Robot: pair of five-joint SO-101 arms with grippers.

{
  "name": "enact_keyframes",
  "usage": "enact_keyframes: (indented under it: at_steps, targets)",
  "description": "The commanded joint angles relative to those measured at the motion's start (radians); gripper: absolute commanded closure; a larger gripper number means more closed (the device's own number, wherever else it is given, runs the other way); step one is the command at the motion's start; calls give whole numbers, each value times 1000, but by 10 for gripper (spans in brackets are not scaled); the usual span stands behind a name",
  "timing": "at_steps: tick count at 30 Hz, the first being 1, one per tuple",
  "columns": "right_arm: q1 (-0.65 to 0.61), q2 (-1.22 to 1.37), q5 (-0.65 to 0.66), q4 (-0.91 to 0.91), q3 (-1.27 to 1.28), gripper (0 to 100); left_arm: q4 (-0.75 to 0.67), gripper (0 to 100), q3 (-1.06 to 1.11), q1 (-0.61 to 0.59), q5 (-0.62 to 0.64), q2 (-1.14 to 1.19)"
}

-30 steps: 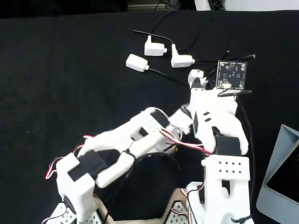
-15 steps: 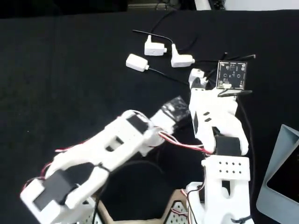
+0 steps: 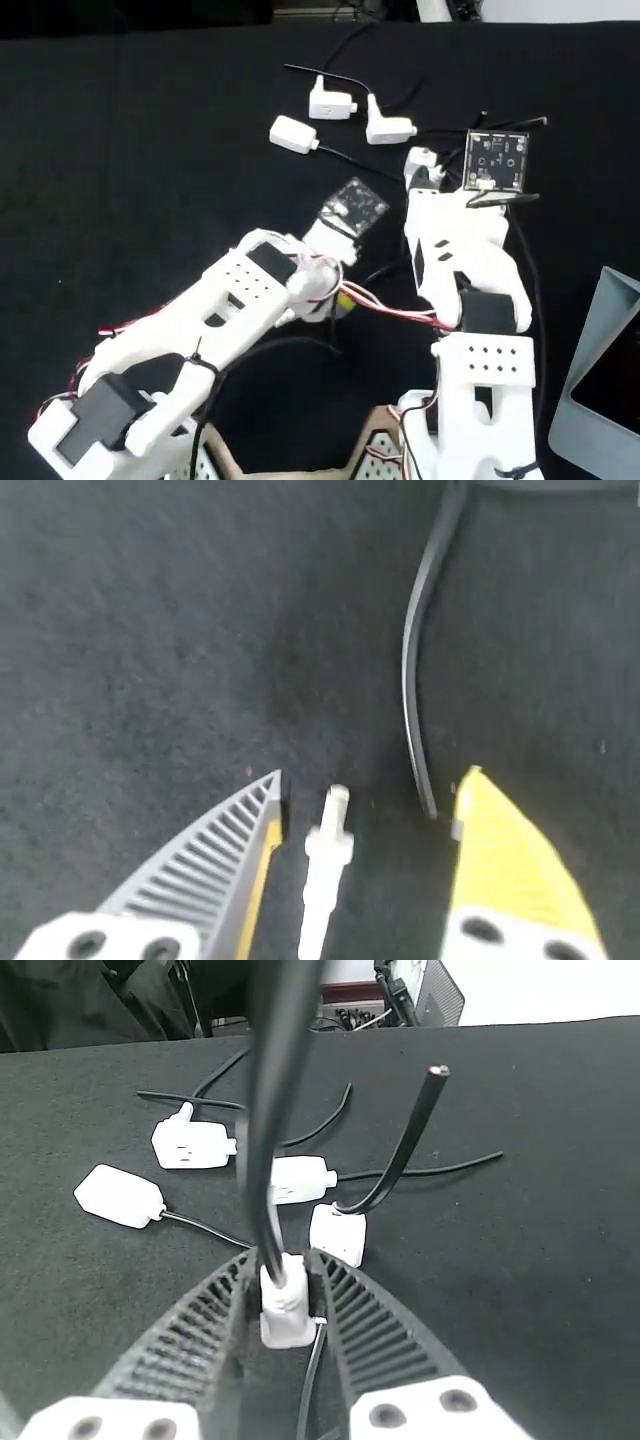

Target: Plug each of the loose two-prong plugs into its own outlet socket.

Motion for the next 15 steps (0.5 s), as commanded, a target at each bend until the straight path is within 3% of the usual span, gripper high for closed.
enact_keyframes:
  at_steps: [1,11,15]
  targets:
    - [12,-22,-31,-3,-81,986,-104,698,-13,24,28,18]
    - [12,-22,-31,-3,-79,986,-344,752,-22,84,23,227]
    - [12,-22,-29,-3,-77,986,-259,797,-125,87,21,301]
